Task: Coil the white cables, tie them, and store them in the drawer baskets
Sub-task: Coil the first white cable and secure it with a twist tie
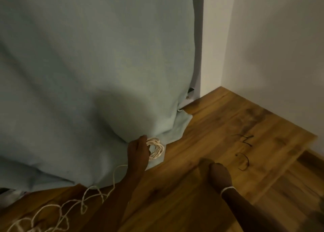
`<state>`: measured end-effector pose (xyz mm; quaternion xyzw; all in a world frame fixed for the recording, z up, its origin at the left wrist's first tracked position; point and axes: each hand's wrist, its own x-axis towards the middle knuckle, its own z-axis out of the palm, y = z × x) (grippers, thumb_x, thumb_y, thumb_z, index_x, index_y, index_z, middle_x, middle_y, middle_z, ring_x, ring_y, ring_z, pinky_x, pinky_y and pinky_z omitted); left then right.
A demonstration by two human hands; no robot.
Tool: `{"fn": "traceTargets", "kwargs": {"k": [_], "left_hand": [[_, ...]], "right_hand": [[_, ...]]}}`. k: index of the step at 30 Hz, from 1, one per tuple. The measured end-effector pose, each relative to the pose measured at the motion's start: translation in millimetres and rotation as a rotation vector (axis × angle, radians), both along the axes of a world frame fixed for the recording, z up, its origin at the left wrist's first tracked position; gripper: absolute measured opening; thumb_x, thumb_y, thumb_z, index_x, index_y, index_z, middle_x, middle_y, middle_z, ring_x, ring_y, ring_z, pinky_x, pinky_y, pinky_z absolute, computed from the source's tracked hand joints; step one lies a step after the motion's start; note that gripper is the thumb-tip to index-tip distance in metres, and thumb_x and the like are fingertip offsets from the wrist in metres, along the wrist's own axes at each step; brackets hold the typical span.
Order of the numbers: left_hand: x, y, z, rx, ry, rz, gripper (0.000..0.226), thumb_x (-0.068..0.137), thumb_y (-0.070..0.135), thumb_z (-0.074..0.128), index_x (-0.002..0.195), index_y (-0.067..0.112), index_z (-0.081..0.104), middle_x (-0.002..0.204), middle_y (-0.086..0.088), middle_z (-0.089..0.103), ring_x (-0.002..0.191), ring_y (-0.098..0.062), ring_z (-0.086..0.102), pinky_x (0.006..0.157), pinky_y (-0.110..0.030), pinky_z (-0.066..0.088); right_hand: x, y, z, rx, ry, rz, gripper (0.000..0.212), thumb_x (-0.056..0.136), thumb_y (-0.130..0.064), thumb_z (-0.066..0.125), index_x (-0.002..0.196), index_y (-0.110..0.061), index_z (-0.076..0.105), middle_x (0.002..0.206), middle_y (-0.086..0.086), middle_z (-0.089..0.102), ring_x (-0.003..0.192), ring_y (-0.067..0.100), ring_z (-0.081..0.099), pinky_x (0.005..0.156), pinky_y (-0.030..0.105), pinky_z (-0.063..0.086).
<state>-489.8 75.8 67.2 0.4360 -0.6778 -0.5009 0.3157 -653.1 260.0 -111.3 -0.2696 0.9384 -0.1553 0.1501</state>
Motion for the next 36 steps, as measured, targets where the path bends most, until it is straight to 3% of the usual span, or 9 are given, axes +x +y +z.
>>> {"fn": "traceTargets", "kwargs": {"k": [3,5,8,12,16,24,27,31,36], "left_hand": [[-3.8,-6.6,1.4,-0.001,0.03,0.0,0.043,0.096,0.003,0.048,0.054,0.013,0.051,0.05,0.007,0.053,0.04,0.002,0.051,0.045,-0.015,0.041],[-1.0,-12.1,2.1,-0.017,0.049,-0.001,0.046,0.094,0.002,0.047,0.05,0.014,0.043,0.041,0.009,0.046,0.038,0.001,0.045,0.046,-0.017,0.037],[4.2,-22.0,3.7,-0.075,0.104,0.026,0.041,0.091,0.0,0.049,0.052,0.012,0.042,0.049,-0.001,0.047,0.046,-0.006,0.046,0.051,-0.022,0.036],[9.9,-35.8,14.7,-0.125,0.169,0.101,0.034,0.088,-0.001,0.052,0.057,0.012,0.048,0.058,-0.001,0.049,0.057,-0.015,0.048,0.055,-0.03,0.038],[20.2,-40.2,23.7,-0.149,0.206,0.149,0.006,0.091,0.005,0.054,0.088,0.001,0.057,0.079,-0.007,0.059,0.068,-0.016,0.056,0.053,-0.015,0.044],[30.0,-38.8,41.2,-0.06,0.344,0.272,0.007,0.094,0.006,0.05,0.096,0.0,0.054,0.082,-0.005,0.057,0.069,-0.012,0.056,0.049,-0.008,0.043],[36.1,-43.5,45.7,-0.07,0.35,0.226,0.012,0.094,0.006,0.05,0.091,-0.002,0.058,0.08,-0.005,0.06,0.069,-0.014,0.058,0.052,-0.011,0.044],[44.5,-46.8,52.9,-0.14,0.367,0.157,0.028,0.088,-0.005,0.047,0.062,0.003,0.053,0.06,-0.003,0.054,0.05,-0.004,0.05,0.049,-0.017,0.041],[51.5,-51.8,58.6,-0.162,0.349,0.21,0.032,0.093,-0.004,0.042,0.064,0.009,0.044,0.064,-0.003,0.047,0.056,-0.012,0.044,0.05,-0.012,0.037]], "right_hand": [[-2.7,-8.2,9.7,-0.132,-0.185,-0.119,0.021,0.095,-0.02,0.056,0.106,-0.006,0.066,0.111,0.01,0.067,0.106,0.026,0.064,0.091,0.033,0.05],[8.9,-23.2,45.7,-0.494,-0.448,-0.227,0.016,0.081,-0.018,0.078,0.085,-0.004,0.076,0.084,0.011,0.074,0.084,0.028,0.071,0.074,0.038,0.055],[48.7,-48.2,121.6,-0.913,-0.757,-0.163,0.012,0.074,-0.002,0.082,0.084,-0.007,0.078,0.076,0.008,0.076,0.071,0.018,0.072,0.063,0.026,0.056],[106.0,-88.7,178.4,-1.109,-0.566,0.008,0.015,0.071,0.006,0.08,0.081,-0.004,0.077,0.074,0.005,0.076,0.067,0.008,0.07,0.063,0.019,0.057],[135.2,-126.5,177.6,-1.156,-0.413,-0.061,0.018,0.067,0.001,0.083,0.074,-0.013,0.076,0.069,-0.002,0.074,0.064,0.006,0.069,0.063,0.02,0.057],[168.0,-174.5,194.9,-1.427,-0.421,-0.382,0.02,0.073,-0.003,0.082,0.072,-0.013,0.066,0.069,0.004,0.066,0.07,0.028,0.067,0.067,0.048,0.061],[177.0,-178.3,198.9,-1.533,-0.565,-0.418,0.018,0.075,0.001,0.08,0.073,-0.012,0.068,0.073,0.005,0.07,0.079,0.034,0.07,0.075,0.052,0.061],[185.3,-172.5,208.7,-1.583,-0.698,-0.312,0.01,0.08,0.007,0.073,0.084,-0.002,0.071,0.08,0.006,0.075,0.086,0.033,0.072,0.084,0.047,0.06],[184.0,-154.3,220.7,-1.514,-0.58,-0.083,0.014,0.08,0.0,0.076,0.092,-0.008,0.076,0.087,0.005,0.078,0.086,0.021,0.074,0.082,0.033,0.06]]}}
